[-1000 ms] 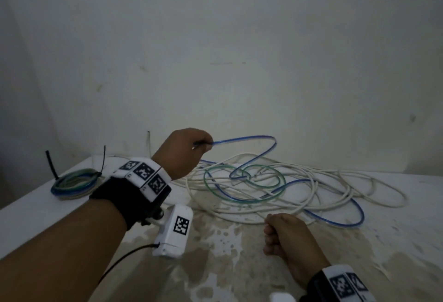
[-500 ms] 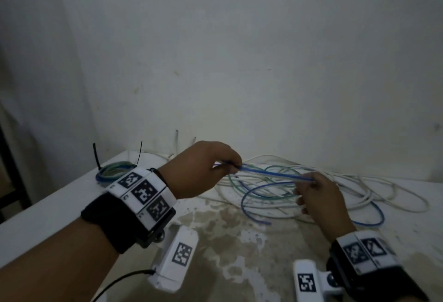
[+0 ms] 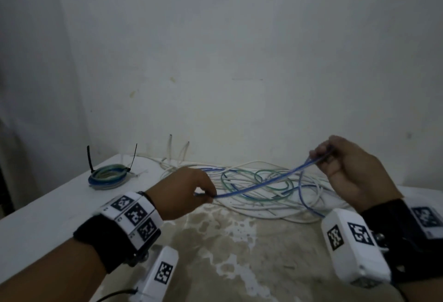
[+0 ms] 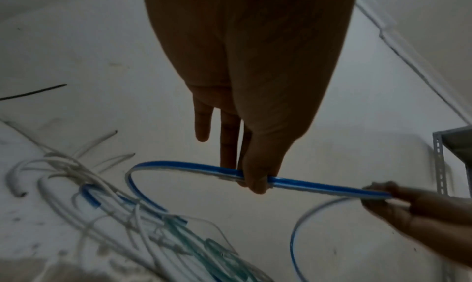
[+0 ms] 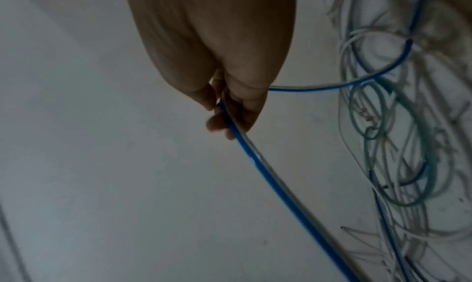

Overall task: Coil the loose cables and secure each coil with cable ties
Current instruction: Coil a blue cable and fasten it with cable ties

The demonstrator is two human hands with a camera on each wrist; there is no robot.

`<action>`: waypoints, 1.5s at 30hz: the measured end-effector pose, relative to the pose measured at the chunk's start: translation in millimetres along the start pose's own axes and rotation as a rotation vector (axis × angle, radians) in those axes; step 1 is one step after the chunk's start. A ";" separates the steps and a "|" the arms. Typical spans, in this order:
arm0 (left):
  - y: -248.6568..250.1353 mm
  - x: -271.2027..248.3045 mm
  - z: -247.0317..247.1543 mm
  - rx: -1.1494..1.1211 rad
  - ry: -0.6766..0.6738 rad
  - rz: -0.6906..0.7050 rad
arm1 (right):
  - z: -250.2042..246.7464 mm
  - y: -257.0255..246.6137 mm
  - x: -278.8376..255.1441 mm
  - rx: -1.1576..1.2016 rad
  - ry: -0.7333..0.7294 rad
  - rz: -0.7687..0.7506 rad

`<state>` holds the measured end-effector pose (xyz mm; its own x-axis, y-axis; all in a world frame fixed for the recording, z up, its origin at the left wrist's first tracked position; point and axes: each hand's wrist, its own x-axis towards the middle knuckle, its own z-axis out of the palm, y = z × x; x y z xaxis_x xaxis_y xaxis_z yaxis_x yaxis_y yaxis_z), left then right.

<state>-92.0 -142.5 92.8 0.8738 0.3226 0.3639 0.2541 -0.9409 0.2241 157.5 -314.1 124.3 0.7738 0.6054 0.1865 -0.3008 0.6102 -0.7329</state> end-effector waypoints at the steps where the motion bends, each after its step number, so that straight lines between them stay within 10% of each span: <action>1: 1.2 -1.3 4.9 -0.011 -0.054 -0.019 | 7.9 -4.7 -1.7 -0.022 -0.012 -0.019; 4: 10.3 -3.5 9.6 -0.142 -0.065 -0.085 | 31.9 -14.5 -14.4 -0.205 -0.139 -0.050; 8: 33.7 5.9 -3.7 -0.483 0.316 -0.256 | 56.5 -18.7 -35.2 -0.595 -0.370 -0.162; 12: 54.6 15.2 -13.4 -0.856 0.286 -0.373 | 72.5 -22.5 -49.0 -0.643 -0.427 -0.269; 18: 67.9 5.2 -27.8 -1.570 0.126 -0.307 | 57.4 -27.5 -38.0 -0.957 -0.130 -0.745; 22: 59.9 0.2 -48.1 -1.863 0.105 -0.185 | 36.1 -30.3 -27.5 -1.085 0.080 -0.808; 28: 20.5 0.4 -95.6 -2.220 0.223 0.087 | 15.1 13.6 -32.9 -1.364 -0.283 -0.576; 33: -1.9 -4.9 -121.2 -1.973 0.704 -0.100 | -6.8 29.8 -36.5 -1.424 -0.372 -0.386; 39: -6.8 -13.0 -113.9 -1.922 0.709 -0.101 | 0.8 10.1 -35.8 -1.253 -0.030 -0.692; 45: 10.9 -10.4 -119.8 -1.718 0.715 -0.093 | 11.3 -31.8 -35.1 -1.212 -0.038 -0.965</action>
<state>-148.0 -143.7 199.8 0.4496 0.7661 0.4593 -0.7580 0.0552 0.6500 133.7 -349.0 148.5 0.3818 0.2632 0.8860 0.9173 0.0094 -0.3980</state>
